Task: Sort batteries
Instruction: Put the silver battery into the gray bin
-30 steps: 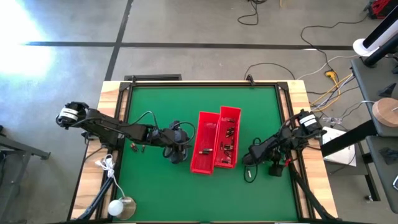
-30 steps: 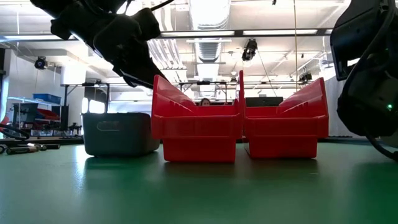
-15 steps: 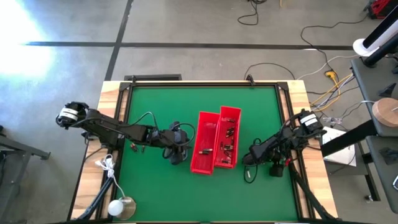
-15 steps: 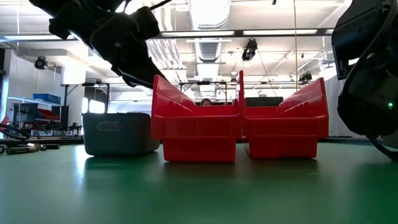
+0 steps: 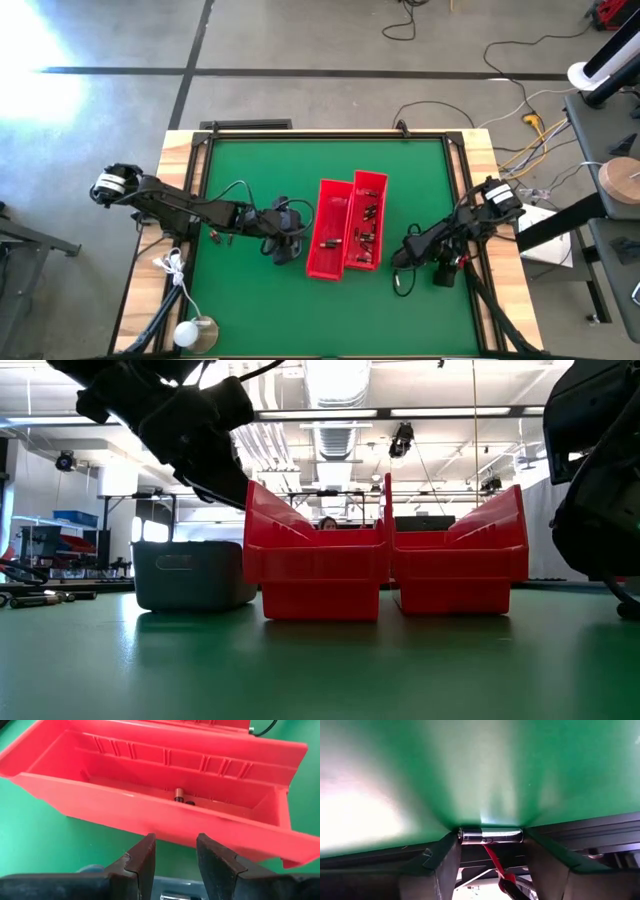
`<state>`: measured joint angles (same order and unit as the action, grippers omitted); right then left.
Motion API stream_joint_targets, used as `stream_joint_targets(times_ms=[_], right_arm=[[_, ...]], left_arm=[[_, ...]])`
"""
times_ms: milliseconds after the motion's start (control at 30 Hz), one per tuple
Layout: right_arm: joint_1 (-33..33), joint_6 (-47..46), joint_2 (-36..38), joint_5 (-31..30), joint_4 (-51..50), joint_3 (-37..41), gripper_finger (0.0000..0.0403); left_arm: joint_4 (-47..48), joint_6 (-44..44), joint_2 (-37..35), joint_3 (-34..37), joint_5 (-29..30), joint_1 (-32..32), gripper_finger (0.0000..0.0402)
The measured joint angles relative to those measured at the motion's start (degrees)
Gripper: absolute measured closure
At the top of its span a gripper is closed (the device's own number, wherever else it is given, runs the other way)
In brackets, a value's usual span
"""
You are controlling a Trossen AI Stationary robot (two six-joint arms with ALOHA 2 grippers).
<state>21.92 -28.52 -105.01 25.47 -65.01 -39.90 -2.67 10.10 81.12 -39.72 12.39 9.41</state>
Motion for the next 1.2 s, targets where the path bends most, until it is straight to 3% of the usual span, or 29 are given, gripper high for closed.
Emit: stream_joint_targets(times_ms=[367, 967, 1200], right_arm=[[2.7, -0.2, 0.2, 0.5, -0.7, -3.5, 0.0213], [9.0, -2.3, 1.2, 3.0, 0.2, -7.3, 0.0280], [9.7, -3.1, 2.1, 3.2, 0.3, -7.2, 0.0284]], left_arm=[[0.7, 0.0, 0.0, 0.0, -1.1, 0.0, 0.0279], [0.7, 0.3, 0.0, 0.0, -1.1, 0.0, 0.0279], [0.7, 0.5, 0.0, 0.0, -1.0, 0.0, 0.0279]])
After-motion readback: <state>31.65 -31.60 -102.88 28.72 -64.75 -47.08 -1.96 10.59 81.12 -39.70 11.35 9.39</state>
